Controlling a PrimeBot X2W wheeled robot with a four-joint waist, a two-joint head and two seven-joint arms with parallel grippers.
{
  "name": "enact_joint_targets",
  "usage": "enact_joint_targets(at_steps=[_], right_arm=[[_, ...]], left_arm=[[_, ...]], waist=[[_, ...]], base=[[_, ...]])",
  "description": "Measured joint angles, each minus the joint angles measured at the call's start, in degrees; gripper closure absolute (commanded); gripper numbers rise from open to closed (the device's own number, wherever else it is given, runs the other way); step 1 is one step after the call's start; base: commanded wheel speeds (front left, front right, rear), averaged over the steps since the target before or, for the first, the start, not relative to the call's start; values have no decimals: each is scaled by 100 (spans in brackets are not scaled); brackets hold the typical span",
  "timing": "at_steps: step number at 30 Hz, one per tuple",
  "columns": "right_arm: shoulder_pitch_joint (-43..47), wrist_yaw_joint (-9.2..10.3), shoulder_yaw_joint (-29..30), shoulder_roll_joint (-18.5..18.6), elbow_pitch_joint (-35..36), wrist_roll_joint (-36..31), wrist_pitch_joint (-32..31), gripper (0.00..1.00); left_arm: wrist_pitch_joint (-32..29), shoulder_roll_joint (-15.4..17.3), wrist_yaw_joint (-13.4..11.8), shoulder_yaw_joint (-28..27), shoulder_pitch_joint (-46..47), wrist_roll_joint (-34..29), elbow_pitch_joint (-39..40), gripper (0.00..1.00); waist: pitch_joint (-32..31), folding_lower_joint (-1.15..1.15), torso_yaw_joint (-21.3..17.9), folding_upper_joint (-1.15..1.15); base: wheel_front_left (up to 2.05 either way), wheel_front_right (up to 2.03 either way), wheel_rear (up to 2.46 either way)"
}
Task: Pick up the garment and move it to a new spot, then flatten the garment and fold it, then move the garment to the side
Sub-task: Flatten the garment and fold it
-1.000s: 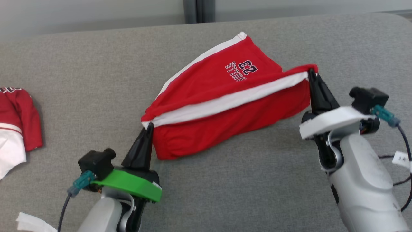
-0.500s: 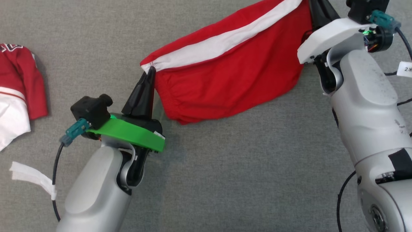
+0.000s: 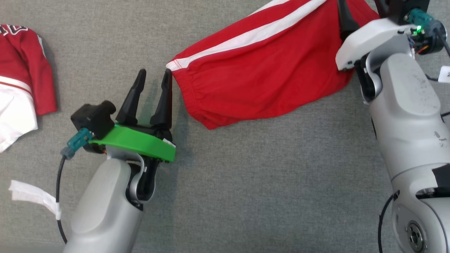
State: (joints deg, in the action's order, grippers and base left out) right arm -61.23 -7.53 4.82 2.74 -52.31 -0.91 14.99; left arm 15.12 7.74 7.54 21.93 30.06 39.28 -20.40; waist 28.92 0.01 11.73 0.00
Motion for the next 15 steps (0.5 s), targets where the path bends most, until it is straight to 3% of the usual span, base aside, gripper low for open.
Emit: enact_joint_targets(at_steps=[10,11,13,15], right_arm=[[415,0,859,24,-573,-1280,-71,0],[431,0,968,23,-643,-1360,-126,52],[468,0,1114,20,-758,-1471,-170,100],[538,-1,1307,2,-833,-1490,-175,100]], left_arm=[[0,-124,0,-242,-407,-282,-7,0],[0,-130,0,-271,-436,-323,-25,0],[0,-141,0,-302,-500,-361,-58,0],[0,-158,1,-325,-560,-389,-91,0]], waist=[[-177,0,-24,0],[-207,0,-28,0],[-266,0,-35,0],[-335,0,-45,0]], base=[[0,0,0],[0,0,0],[0,0,0],[0,0,0]])
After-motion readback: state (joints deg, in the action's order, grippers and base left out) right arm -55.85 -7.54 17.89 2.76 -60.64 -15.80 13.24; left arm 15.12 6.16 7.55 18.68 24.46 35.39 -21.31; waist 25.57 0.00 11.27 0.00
